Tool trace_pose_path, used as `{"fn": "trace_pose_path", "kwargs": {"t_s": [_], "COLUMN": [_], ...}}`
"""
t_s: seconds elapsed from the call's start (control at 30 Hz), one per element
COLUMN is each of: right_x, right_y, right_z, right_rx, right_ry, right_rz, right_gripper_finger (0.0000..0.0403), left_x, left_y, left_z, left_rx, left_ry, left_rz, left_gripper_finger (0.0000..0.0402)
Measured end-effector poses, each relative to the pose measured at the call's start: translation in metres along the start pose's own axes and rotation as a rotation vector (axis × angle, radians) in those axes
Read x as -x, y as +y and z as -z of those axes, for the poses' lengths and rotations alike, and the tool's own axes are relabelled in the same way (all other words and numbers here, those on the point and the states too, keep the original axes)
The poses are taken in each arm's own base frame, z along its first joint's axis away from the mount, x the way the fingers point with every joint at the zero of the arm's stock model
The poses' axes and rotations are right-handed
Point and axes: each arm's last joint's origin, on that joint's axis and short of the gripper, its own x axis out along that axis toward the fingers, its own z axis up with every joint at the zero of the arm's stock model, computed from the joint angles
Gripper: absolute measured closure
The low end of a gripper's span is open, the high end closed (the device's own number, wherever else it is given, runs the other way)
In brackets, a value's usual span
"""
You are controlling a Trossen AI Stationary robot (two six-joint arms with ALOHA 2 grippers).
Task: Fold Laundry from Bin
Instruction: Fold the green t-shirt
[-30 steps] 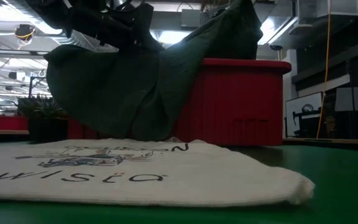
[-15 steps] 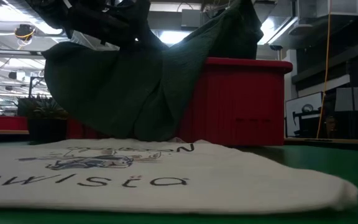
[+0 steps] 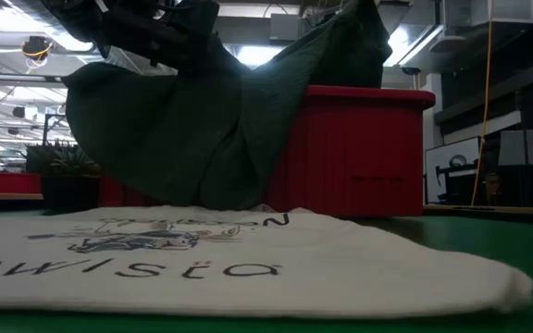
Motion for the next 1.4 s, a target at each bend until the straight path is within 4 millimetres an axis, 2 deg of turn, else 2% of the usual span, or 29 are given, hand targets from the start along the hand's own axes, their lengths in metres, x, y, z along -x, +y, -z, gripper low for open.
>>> {"fn": "trace_pose_path", "kwargs": {"t_s": [0.27,0.53,1.1,1.4], "right_x": [0.000,0.000,0.000,0.000], "right_y": [0.000,0.000,0.000,0.000], "right_z": [0.000,0.000,0.000,0.000], "right_rx": [0.000,0.000,0.000,0.000], "right_ry": [0.000,0.000,0.000,0.000], "right_rz": [0.000,0.000,0.000,0.000], "right_gripper_finger": [0.0400,0.0400,0.0400,0.0400], "left_x": [-0.001,0.000,0.023,0.058], "left_y": [0.006,0.006,0.026,0.027], "left_z": [-0.001,-0.004,-0.033,-0.060], "left_rx": [0.008,0.012,0.021,0.033], "left_ry": [-0.004,-0.043,-0.166,-0.326], "left_rz": [0.002,0.008,-0.005,0.013], "left_gripper_finger": [0.0397,0.0401,0.0401,0.0401]}}
